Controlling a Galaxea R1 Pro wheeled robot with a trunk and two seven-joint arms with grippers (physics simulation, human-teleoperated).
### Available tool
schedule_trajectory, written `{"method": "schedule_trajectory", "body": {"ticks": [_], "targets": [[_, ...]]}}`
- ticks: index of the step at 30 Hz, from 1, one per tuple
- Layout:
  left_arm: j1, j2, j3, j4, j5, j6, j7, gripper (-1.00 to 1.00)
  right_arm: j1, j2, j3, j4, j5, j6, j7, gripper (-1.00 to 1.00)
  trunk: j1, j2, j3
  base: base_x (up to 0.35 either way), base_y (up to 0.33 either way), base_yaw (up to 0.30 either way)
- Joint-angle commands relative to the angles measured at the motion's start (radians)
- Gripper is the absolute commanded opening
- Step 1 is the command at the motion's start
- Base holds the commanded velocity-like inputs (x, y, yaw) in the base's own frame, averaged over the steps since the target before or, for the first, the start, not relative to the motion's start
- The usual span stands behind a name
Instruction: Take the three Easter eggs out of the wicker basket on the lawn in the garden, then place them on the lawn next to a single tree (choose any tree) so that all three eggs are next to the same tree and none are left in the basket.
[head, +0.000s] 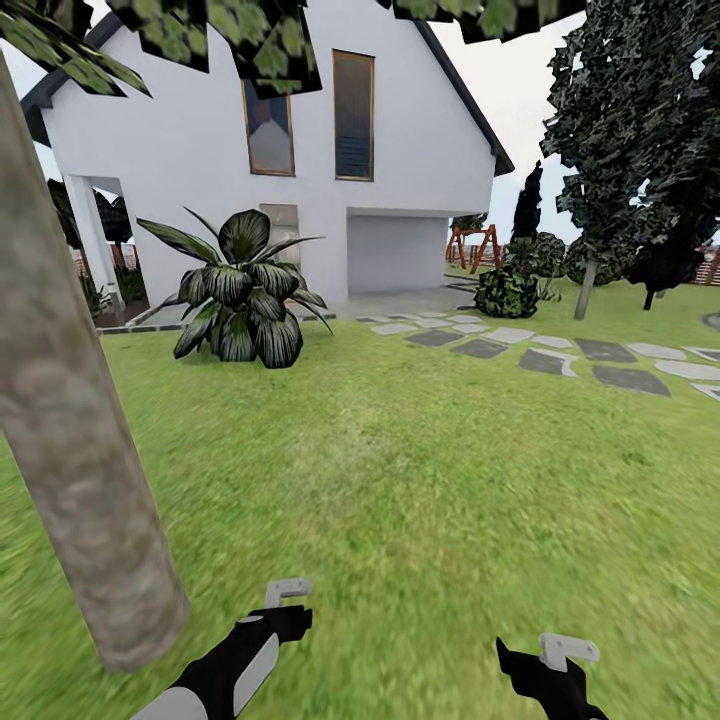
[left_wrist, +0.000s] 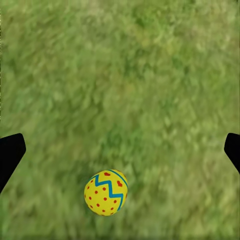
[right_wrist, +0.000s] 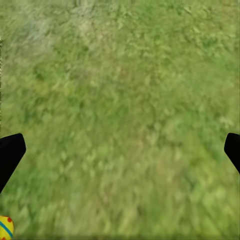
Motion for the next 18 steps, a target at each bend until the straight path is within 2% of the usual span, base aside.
{"method": "schedule_trajectory", "body": {"ticks": [1, 13, 18], "targets": [[-0.001, 0.001, -0.008, -0.002, 0.009, 0.003, 0.009, 1.00, -0.001, 0.001, -0.004, -0.002, 0.006, 0.005, 0.008, 1.00, -0.004, 0.007, 0.002, 0.000, 0.000, 0.000], [-0.001, -0.002, -0.008, -0.002, 0.009, 0.000, 0.009, 1.00, -0.001, 0.003, -0.003, 0.000, 0.006, 0.006, 0.008, 1.00, -0.050, 0.091, 0.040, 0.000, 0.000, 0.002], [-0.001, -0.002, -0.008, -0.002, 0.008, 0.000, 0.009, 1.00, -0.001, 0.003, -0.003, 0.000, 0.007, 0.007, 0.008, 1.00, -0.069, 0.126, 0.055, 0.000, 0.000, 0.121]]}}
